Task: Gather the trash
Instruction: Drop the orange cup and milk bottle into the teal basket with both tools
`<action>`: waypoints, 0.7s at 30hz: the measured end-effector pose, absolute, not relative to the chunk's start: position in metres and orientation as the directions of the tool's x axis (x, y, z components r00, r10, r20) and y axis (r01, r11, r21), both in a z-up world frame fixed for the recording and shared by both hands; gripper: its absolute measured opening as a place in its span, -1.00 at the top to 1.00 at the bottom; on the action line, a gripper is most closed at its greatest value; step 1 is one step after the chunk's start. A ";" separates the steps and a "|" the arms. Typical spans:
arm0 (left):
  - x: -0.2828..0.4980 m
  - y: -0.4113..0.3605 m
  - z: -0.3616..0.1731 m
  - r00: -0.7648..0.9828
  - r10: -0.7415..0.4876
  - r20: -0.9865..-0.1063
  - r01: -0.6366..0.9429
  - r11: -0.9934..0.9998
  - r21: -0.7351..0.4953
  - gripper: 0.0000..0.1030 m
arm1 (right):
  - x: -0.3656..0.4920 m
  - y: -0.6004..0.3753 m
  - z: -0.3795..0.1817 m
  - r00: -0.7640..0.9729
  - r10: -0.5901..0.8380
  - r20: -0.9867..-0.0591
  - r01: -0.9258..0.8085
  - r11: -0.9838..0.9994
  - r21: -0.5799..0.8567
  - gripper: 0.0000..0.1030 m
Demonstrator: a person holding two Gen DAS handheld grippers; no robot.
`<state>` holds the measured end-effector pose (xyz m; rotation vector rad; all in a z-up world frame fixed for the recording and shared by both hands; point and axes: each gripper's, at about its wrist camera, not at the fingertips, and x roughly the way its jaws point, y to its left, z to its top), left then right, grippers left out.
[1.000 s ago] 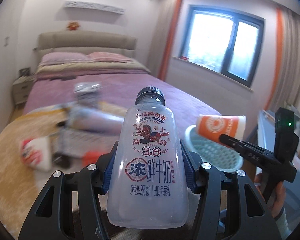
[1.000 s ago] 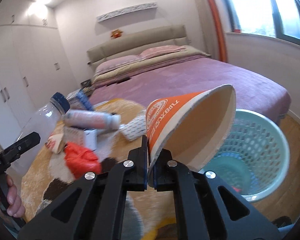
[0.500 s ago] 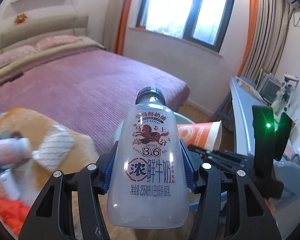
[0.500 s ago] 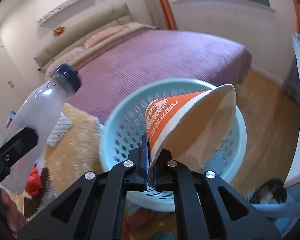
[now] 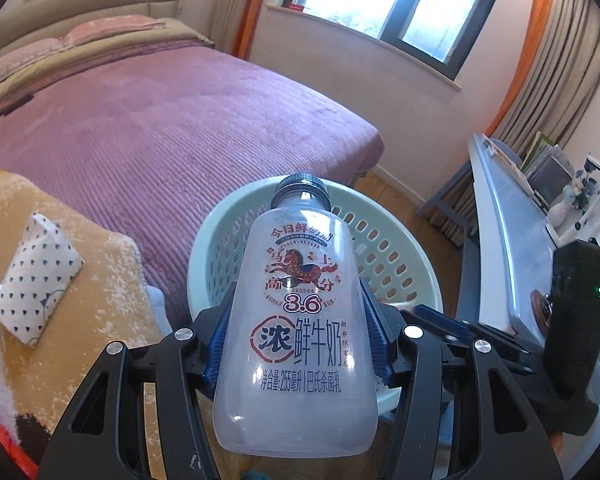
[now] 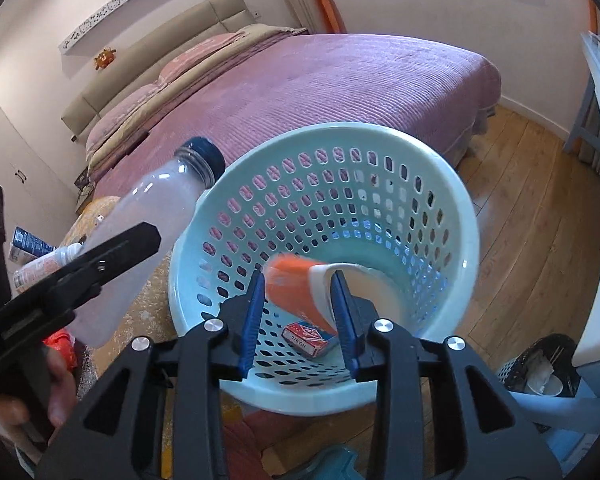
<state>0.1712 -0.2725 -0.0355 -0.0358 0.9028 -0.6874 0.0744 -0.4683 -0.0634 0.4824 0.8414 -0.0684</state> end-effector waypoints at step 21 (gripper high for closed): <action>0.133 -0.218 -0.016 0.501 -0.574 -0.648 0.516 0.799 -0.309 -0.53 | 0.049 -0.426 -0.026 0.738 0.122 -0.664 0.154 0.927 0.341 0.08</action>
